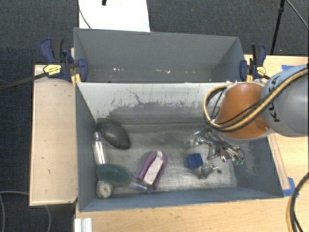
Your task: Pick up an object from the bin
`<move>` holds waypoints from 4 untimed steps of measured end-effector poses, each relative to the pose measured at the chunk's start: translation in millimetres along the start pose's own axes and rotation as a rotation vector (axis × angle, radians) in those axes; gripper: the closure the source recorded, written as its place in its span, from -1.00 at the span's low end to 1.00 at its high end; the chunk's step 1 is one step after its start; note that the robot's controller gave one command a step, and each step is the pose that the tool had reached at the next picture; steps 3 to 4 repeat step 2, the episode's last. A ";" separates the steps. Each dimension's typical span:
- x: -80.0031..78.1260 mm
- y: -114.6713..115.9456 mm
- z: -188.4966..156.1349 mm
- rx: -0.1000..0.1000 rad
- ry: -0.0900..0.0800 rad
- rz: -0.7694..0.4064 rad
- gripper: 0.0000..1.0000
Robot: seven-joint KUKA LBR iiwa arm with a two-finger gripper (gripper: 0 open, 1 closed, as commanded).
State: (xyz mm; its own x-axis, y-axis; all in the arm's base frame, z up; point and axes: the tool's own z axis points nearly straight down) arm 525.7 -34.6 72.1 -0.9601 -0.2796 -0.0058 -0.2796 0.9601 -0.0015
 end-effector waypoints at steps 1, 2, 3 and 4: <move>-1.7 -0.4 -2.7 0.002 -0.005 0.000 1.00; 9.9 -60.0 -190.9 0.004 -0.002 -0.404 1.00; 9.9 -60.0 -190.9 0.004 -0.002 -0.404 1.00; 9.9 -60.0 -190.9 0.004 -0.002 -0.404 1.00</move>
Offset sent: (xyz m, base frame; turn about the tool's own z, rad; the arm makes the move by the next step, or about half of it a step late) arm 0.0000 0.0000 0.0000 0.0000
